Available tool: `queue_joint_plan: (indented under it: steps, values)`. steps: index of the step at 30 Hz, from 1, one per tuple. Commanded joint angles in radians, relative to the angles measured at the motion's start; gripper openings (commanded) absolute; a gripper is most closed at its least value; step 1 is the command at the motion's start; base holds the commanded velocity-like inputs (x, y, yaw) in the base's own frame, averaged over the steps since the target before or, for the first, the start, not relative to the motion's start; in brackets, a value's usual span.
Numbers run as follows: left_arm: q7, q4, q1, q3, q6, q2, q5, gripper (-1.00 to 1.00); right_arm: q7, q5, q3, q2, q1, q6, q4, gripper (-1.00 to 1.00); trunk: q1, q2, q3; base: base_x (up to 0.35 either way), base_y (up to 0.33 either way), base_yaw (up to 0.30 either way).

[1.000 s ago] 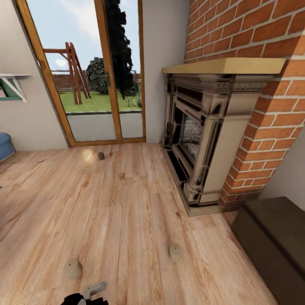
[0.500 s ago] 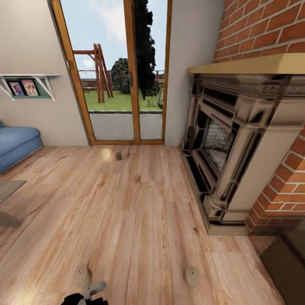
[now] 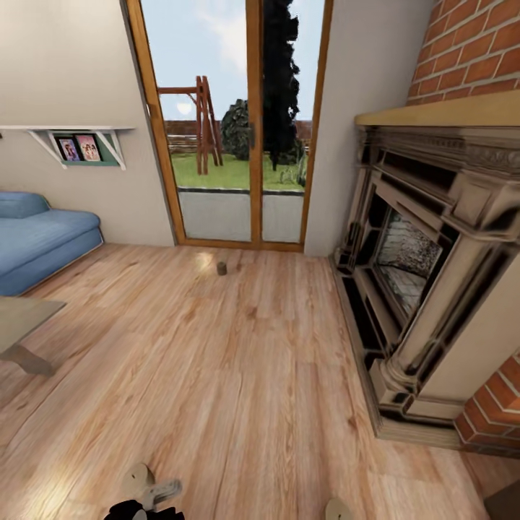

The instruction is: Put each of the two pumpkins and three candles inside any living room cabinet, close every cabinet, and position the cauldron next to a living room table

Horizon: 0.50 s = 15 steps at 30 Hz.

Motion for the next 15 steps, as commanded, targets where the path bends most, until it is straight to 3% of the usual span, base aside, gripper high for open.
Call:
queue_joint_plan:
  steps: [1,9,15]
  values:
    - [0.01,-0.002,-0.001,-0.004,0.002,0.001,0.011,1.0,0.002,-0.004,0.003,-0.001,0.0,0.004,-0.001,1.0,0.0,0.0,-0.001,0.201,-0.124,0.05]
    - [0.01,-0.002,0.0,-0.003,0.002,0.001,0.01,1.0,0.001,-0.004,0.003,-0.001,0.0,0.004,-0.001,1.0,0.0,0.0,-0.001,0.102,-0.011,0.009]
    - [0.01,-0.003,0.0,-0.003,0.003,0.001,0.014,1.0,0.001,-0.004,0.003,-0.001,0.0,0.003,-0.001,1.0,0.0,0.0,-0.001,-0.096,0.004,0.0]
